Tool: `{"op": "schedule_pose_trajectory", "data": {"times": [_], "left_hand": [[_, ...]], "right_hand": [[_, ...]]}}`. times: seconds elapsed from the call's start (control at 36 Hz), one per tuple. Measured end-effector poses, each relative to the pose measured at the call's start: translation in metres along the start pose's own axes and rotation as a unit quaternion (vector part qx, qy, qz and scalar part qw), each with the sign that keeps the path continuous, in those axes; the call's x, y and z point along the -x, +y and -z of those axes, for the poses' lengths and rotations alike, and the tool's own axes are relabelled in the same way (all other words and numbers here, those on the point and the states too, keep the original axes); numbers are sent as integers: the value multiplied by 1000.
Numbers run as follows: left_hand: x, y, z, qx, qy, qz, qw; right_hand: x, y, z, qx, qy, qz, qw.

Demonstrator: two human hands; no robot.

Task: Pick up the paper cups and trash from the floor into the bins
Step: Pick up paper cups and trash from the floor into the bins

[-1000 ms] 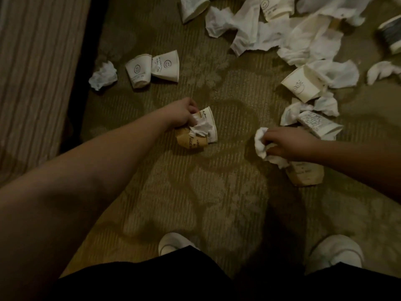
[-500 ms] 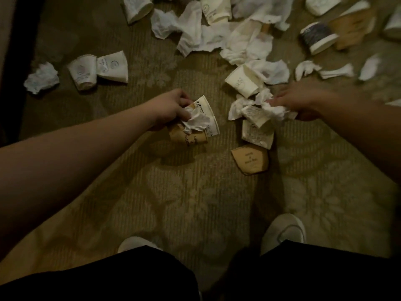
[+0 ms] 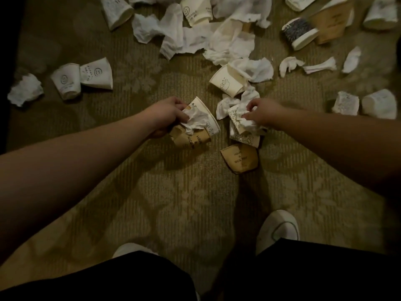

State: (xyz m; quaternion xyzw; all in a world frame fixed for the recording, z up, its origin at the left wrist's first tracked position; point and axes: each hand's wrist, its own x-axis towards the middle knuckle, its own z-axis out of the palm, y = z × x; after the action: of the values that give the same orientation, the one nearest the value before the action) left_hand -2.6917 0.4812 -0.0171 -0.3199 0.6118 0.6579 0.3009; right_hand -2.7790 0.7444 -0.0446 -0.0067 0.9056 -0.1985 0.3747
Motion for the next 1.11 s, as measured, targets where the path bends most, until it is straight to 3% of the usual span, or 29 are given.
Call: {"op": "schedule_pose_trajectory", "data": {"times": [0.14, 0.33, 0.53, 0.72, 0.86, 1.11], "left_hand": [[-3, 2, -1, 3, 7, -1, 1000], [-7, 0, 3, 23, 6, -11, 1000], [-12, -6, 24, 57, 8, -14, 998], [-20, 2, 44, 63, 6, -11, 998], [-20, 39, 58, 48, 7, -34, 998], [30, 145, 19, 84, -2, -118, 989]], "right_hand": [[-1, -7, -8, 42, -5, -21, 999], [-10, -11, -11, -23, 6, -102, 995], [-11, -21, -12, 3, 23, -141, 990], [-3, -33, -2, -59, -47, -204, 976], [31, -70, 42, -42, -26, -167, 985], [114, -113, 170, -23, 102, -95, 990]]}}
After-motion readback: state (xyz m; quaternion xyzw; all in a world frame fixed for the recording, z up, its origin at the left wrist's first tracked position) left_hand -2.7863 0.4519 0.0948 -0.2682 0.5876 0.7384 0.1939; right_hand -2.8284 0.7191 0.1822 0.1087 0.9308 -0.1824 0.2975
